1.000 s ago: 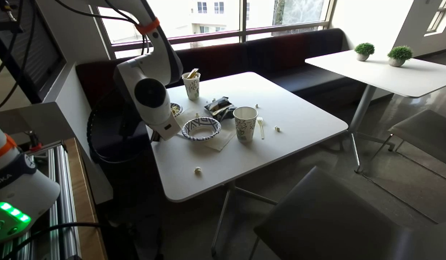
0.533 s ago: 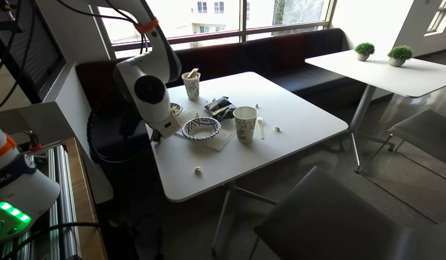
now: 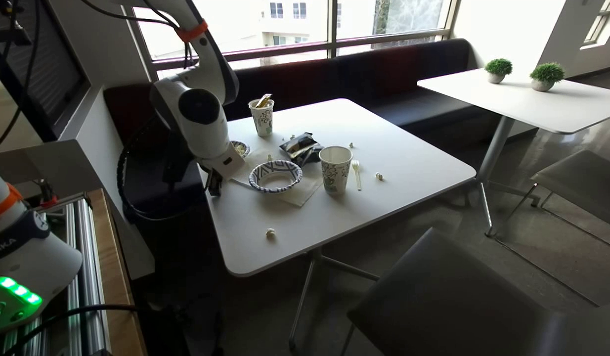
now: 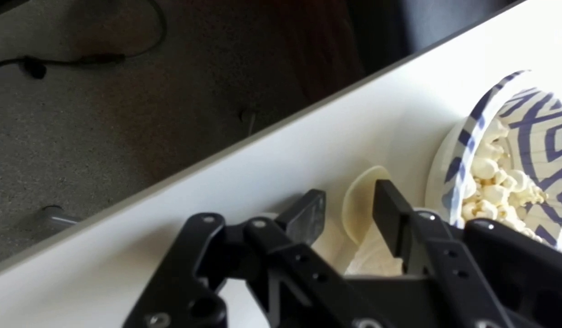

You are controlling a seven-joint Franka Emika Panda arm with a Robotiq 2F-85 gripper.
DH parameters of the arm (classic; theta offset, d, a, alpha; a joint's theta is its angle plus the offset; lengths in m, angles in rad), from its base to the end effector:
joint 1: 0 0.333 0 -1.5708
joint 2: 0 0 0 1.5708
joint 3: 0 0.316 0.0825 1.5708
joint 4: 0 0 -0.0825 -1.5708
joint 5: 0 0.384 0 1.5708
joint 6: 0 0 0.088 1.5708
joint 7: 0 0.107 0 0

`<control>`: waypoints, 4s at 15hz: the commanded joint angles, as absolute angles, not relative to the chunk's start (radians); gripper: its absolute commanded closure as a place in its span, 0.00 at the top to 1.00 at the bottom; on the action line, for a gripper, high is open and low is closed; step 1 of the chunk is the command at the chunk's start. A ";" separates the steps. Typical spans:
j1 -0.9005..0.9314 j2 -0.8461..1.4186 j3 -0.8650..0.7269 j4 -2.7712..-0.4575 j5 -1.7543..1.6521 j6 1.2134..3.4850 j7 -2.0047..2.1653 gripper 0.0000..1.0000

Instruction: Pick up the white spoon and move it to the right side of the table

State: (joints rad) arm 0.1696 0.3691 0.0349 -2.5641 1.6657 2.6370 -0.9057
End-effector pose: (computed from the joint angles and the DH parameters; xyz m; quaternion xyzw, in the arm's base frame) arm 0.3738 0.0538 0.1054 -0.9289 0.2399 0.0068 0.2821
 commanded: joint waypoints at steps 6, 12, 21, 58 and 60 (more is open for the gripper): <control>0.238 0.399 0.053 -2.552 1.663 2.795 -0.891 0.20; 0.248 0.352 0.057 -2.571 1.663 2.807 -0.885 0.02; 0.222 0.259 0.065 -2.706 1.336 2.757 -0.539 0.03; -0.157 -0.024 -0.180 -2.722 1.065 2.537 -0.425 0.03; -0.148 0.024 -0.168 -2.699 1.072 2.574 -0.413 0.03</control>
State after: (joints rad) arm -0.1667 -0.0622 -0.1856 -2.7407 1.0340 2.5182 -0.4037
